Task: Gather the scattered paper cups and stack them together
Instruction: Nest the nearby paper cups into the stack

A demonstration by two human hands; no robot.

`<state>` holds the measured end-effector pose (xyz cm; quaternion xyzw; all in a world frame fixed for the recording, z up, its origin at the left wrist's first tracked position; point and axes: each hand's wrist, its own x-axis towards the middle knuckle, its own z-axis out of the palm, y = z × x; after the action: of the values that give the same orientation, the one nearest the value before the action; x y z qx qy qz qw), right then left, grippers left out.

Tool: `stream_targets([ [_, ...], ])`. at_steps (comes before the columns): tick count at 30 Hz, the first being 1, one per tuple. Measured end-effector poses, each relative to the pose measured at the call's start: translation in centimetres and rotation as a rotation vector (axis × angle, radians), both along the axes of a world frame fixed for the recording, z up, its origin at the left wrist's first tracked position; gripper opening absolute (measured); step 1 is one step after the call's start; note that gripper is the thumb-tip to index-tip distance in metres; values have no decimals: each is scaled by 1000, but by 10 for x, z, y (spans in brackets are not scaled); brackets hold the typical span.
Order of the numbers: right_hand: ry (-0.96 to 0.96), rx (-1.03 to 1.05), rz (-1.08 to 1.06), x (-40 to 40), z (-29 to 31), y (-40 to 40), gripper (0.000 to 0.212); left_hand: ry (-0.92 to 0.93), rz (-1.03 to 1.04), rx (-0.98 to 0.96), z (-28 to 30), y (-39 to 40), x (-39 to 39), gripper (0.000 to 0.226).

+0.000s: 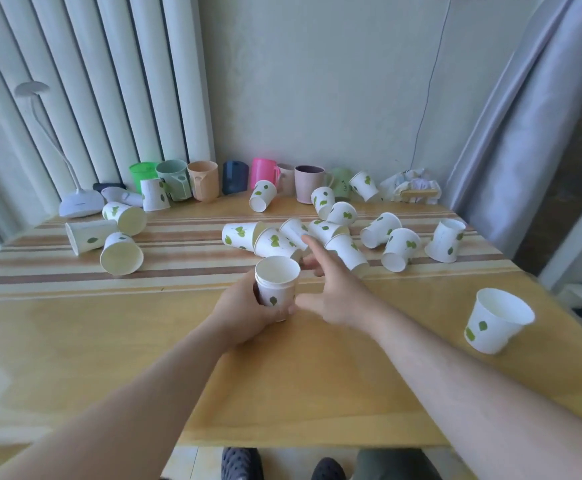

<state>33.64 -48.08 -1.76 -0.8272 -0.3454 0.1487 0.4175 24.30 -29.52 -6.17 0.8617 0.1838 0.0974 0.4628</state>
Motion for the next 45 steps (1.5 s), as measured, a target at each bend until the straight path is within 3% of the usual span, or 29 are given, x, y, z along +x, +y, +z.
stream_targets([
  [2,-78,1,-162,27,10,-9,84,51,-19,-84,8,12,9,58],
  [6,-338,-199,-426,88,7,-6,43,-4,42,26,16,19,29,45],
  [9,-388,-540,-441,107,-3,7,54,-76,55,56,7,14,38,45],
  [12,-368,-631,-437,109,-2,17,65,-84,31,119,-1,12,39,44],
  [16,-146,-503,-356,100,13,5,48,-102,23,144,-5,16,38,46],
  [18,-14,-326,-358,92,12,-3,51,-110,18,146,-6,16,39,45],
  [22,367,431,-454,77,17,13,41,-134,13,145,-9,17,41,49],
  [24,476,653,-411,65,27,30,45,-144,12,151,-10,18,40,52],
  [26,369,647,-337,50,31,46,61,-155,12,158,-11,18,39,53],
  [30,0,323,-209,24,20,61,75,-152,34,171,-15,19,39,58],
  [36,-181,207,-179,24,17,56,77,-162,30,168,-15,18,39,60],
  [42,-65,37,-54,27,-2,39,98,-170,19,173,-16,19,39,59],
  [45,-23,182,-191,44,-3,19,78,-159,21,168,-17,21,40,65],
])
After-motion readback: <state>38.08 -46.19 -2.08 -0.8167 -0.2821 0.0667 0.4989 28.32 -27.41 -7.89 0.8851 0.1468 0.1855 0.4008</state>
